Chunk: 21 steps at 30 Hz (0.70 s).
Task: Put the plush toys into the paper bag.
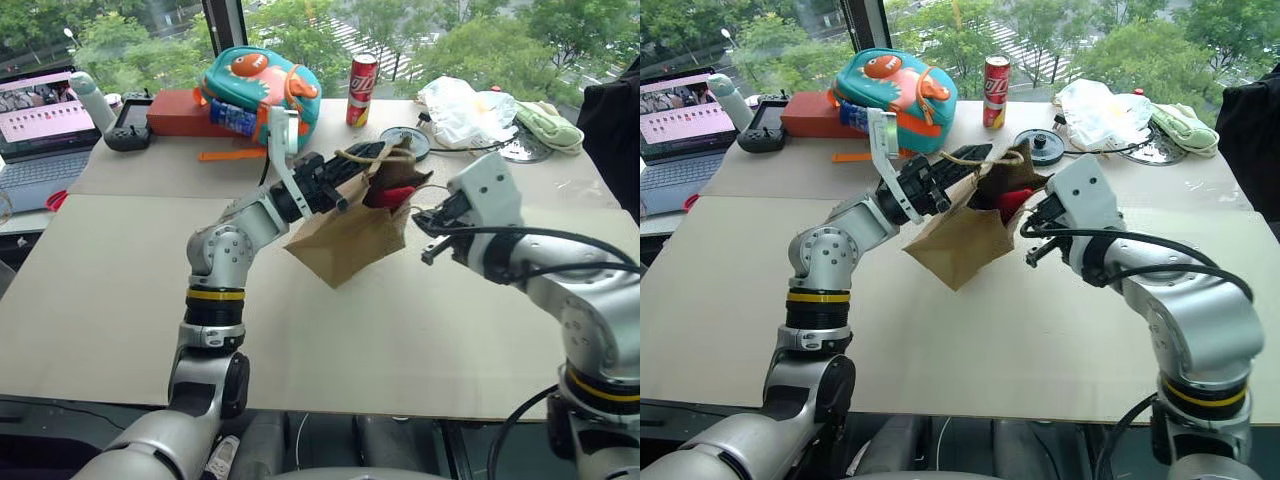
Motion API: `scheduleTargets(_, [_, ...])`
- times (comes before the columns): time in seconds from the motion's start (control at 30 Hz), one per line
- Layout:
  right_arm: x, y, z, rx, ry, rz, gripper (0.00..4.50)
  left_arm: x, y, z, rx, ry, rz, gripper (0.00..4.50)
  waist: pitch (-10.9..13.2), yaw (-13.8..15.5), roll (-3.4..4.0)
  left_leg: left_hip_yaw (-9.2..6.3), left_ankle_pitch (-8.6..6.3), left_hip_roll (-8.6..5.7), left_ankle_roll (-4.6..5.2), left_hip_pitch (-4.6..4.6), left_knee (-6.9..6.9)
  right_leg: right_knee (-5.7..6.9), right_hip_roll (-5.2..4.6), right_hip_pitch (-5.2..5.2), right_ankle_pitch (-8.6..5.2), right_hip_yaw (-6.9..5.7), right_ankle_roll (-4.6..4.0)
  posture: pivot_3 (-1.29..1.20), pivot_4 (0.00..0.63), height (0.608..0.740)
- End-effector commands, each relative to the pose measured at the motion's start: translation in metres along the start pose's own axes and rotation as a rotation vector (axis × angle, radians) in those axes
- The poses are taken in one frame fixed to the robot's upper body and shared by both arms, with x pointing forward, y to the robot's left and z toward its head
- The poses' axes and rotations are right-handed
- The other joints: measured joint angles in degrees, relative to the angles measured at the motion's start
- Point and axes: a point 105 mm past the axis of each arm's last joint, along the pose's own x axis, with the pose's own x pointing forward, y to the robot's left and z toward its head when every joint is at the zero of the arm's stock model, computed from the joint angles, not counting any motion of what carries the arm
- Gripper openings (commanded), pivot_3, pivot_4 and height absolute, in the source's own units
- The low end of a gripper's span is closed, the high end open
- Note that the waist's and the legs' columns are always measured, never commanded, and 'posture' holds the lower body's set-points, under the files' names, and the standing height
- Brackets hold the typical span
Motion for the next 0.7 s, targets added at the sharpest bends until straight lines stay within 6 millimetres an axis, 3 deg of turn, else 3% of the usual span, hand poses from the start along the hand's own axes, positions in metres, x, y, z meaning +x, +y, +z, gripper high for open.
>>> scheduleTargets(0.03, [-0.009,0.001,0.015,-0.063,-0.024,-0.030,0.03,-0.005,0.006,-0.009,-0.032,-0.002,0.010,0.00,0.0,0.0,0.00,0.01,0.00,0.00,0.00,0.01,0.00,0.01,0.00,-0.01,0.00,0.01,0.00,0.00,0.150,0.739])
scheduleTargets(0.2, [-0.004,0.007,0.014,-0.077,0.001,-0.026,0.03,-0.021,0.027,-0.029,-0.020,0.039,0.104,0.00,0.0,0.2,0.00,0.00,0.00,-0.02,0.00,-0.01,0.01,-0.02,-0.03,0.01,0.00,0.00,0.00,0.00,0.150,0.739])
scheduleTargets(0.33, [0.003,0.018,0.021,-0.096,-0.021,0.008,0.97,-0.031,0.028,-0.040,0.006,0.071,0.117,0.00,0.0,0.2,0.00,-0.01,0.00,-0.02,0.00,-0.04,0.00,-0.02,-0.02,-0.02,0.00,0.00,-0.01,0.00,0.150,0.739])
scheduleTargets(0.4, [0.006,0.023,0.021,-0.099,-0.019,0.029,1.71,-0.031,0.026,-0.041,0.015,0.073,0.110,0.00,0.0,0.2,0.00,-0.01,0.00,-0.01,0.00,-0.02,0.00,-0.01,-0.02,-0.01,0.00,-0.01,-0.01,0.00,0.150,0.739])
scheduleTargets(0.5, [0.007,0.027,0.019,-0.088,-0.016,0.054,2.67,-0.030,0.020,-0.042,0.028,0.082,0.090,0.72,0.0,0.2,0.00,-0.02,0.00,-0.02,0.00,-0.04,0.01,-0.02,-0.04,0.00,0.00,-0.01,-0.01,0.00,0.150,0.739])
scheduleTargets(0.67, [0.004,0.023,0.025,-0.088,-0.038,0.063,4.42,-0.028,0.006,-0.033,0.025,0.085,0.044,2.47,0.0,0.2,0.00,-0.03,0.00,-0.02,0.00,-0.05,0.01,-0.02,-0.04,-0.01,0.00,-0.02,-0.01,0.00,0.150,0.739])
scheduleTargets(0.7, [0.001,0.021,0.027,-0.093,-0.051,0.066,4.50,-0.028,0.003,-0.029,0.027,0.086,0.032,2.86,0.0,0.2,0.00,-0.03,0.00,-0.01,0.00,-0.05,0.01,-0.02,-0.03,-0.01,0.00,-0.02,-0.01,0.00,0.150,0.739])
